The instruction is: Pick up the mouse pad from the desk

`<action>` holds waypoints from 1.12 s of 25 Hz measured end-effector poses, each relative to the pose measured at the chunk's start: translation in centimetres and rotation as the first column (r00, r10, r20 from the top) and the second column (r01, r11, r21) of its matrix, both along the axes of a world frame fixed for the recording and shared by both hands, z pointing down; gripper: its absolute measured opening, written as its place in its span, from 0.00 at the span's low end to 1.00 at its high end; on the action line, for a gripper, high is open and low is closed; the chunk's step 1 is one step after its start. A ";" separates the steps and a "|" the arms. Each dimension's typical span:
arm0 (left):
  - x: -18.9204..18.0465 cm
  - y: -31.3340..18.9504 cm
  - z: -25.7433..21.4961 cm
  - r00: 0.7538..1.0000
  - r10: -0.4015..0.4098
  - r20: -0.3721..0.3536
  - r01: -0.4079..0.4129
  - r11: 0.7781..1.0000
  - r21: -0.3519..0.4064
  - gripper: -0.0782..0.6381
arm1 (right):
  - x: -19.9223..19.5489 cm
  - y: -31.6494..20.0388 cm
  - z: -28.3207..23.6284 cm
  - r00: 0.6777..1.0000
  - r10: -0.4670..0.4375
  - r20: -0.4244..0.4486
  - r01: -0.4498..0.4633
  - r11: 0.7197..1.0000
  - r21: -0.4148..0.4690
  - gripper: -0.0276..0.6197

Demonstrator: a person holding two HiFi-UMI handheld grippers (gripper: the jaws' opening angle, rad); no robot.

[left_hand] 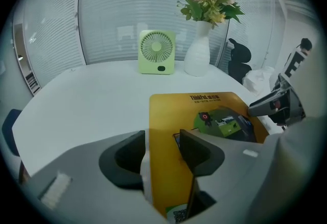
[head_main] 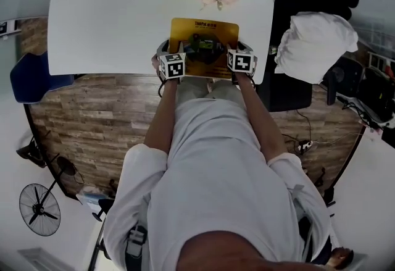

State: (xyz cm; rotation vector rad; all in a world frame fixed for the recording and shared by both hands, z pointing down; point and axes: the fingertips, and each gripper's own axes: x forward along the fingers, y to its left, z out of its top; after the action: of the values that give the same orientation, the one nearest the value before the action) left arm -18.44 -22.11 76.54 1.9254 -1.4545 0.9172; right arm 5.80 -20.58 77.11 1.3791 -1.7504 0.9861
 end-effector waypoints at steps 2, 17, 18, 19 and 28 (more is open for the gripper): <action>-0.1 0.0 0.0 1.000 -0.007 -0.007 0.007 1.000 0.002 0.40 | -0.1 0.0 0.0 1.000 0.000 0.001 0.000 1.000 -0.002 0.33; 0.2 0.4 -0.1 0.989 -0.032 -0.142 0.020 0.996 -0.086 0.15 | -1.9 1.0 -0.4 0.995 -0.041 0.091 0.042 0.999 -0.008 0.09; 0.1 0.4 -0.1 0.988 -0.029 -0.149 0.017 0.996 -0.082 0.15 | -1.8 0.9 -0.5 0.993 -0.049 0.104 0.050 0.999 0.000 0.09; 0.1 0.4 -0.1 0.987 -0.026 -0.156 0.013 0.997 -0.080 0.15 | -1.8 0.9 -0.6 0.992 -0.053 0.118 0.053 0.999 0.007 0.09; 0.0 0.7 -2.4 0.971 -0.048 -0.235 0.039 0.998 -0.045 0.14 | -2.0 1.3 -3.0 0.979 -0.084 0.187 0.072 0.995 0.066 0.10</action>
State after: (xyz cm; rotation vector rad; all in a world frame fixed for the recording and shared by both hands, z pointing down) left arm -18.43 -21.40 74.16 1.8932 -1.3236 0.6663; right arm 3.83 -19.32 74.10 1.2769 -1.9729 1.0590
